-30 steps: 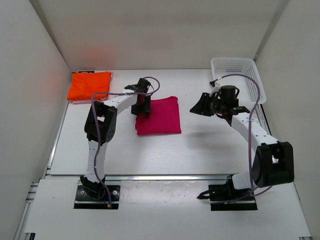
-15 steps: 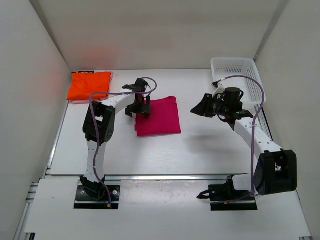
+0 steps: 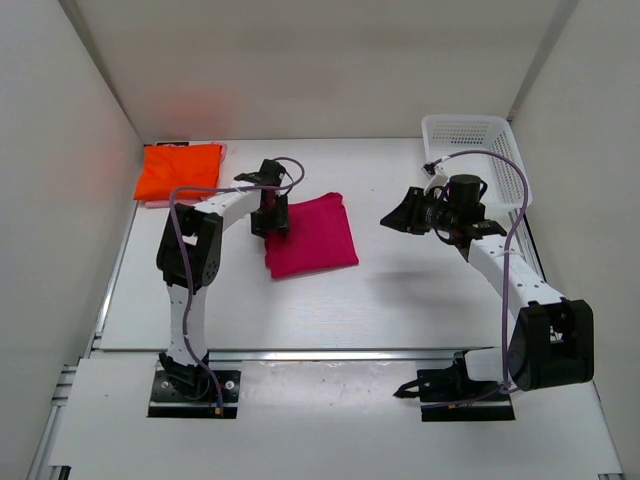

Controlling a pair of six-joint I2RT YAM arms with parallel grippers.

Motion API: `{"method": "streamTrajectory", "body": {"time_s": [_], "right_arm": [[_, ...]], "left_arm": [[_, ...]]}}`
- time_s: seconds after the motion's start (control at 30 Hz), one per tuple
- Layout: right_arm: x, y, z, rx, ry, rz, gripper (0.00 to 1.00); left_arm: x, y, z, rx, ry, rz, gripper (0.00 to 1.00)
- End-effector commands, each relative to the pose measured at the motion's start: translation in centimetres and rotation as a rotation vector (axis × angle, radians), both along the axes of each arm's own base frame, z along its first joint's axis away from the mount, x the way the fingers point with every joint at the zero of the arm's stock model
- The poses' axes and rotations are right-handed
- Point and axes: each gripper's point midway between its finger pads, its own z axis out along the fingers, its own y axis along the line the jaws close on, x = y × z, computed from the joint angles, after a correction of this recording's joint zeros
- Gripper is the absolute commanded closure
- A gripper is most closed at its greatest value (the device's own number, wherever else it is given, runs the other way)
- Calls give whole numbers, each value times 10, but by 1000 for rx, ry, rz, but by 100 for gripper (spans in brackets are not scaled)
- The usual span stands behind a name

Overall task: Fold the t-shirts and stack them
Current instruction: Put the neatly folded tshirt into the corner of the board with the left arm

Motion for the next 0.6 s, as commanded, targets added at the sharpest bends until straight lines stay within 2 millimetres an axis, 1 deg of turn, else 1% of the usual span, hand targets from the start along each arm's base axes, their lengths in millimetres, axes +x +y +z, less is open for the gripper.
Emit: {"method": "streamTrajectory", "body": {"time_s": [0.0, 0.03, 0.07, 0.1, 0.13, 0.17, 0.2, 0.3, 0.33, 0.37, 0.4, 0.43, 0.47, 0.5, 0.53, 0.57], "right_arm": [[1, 2, 15, 28, -56, 12, 73], [0, 2, 12, 25, -51, 10, 74], [-1, 4, 16, 27, -54, 19, 74], [2, 2, 14, 25, -52, 8, 74], [0, 3, 16, 30, -52, 14, 74], [0, 4, 14, 27, -49, 14, 75], [0, 4, 18, 29, -59, 13, 75], [-2, 7, 20, 35, -62, 25, 76], [-3, 7, 19, 37, -61, 34, 76], [-4, 7, 19, 31, -57, 39, 76], [-2, 5, 21, 22, -58, 33, 76], [-1, 3, 20, 15, -66, 38, 76], [2, -2, 25, 4, -75, 25, 76], [2, -4, 26, 2, -75, 22, 76], [3, -10, 29, -1, -83, 10, 77], [3, -14, 29, 2, -79, 3, 76]], "left_arm": [[-17, -6, -19, -15, 70, -18, 38], [-20, -7, -21, -25, 81, -22, 47], [-23, -5, -25, -21, 94, -24, 55], [-21, -4, -23, -18, 88, -27, 67], [-21, -4, -23, -5, 95, -32, 78], [-19, -2, -19, 9, 93, -33, 100], [-17, 2, -17, 32, 86, -38, 100], [2, 9, 6, 70, 44, -52, 100], [12, 14, 19, 84, 16, -41, 100], [18, 16, 30, 92, -3, -49, 100], [34, 26, 45, 110, -49, -30, 100], [37, 30, 51, 131, -61, -40, 100], [43, 37, 58, 151, -79, -30, 100], [51, 42, 70, 164, -109, -36, 100], [54, 49, 66, 198, -103, -46, 100], [59, 56, 77, 231, -120, -40, 100]]}}
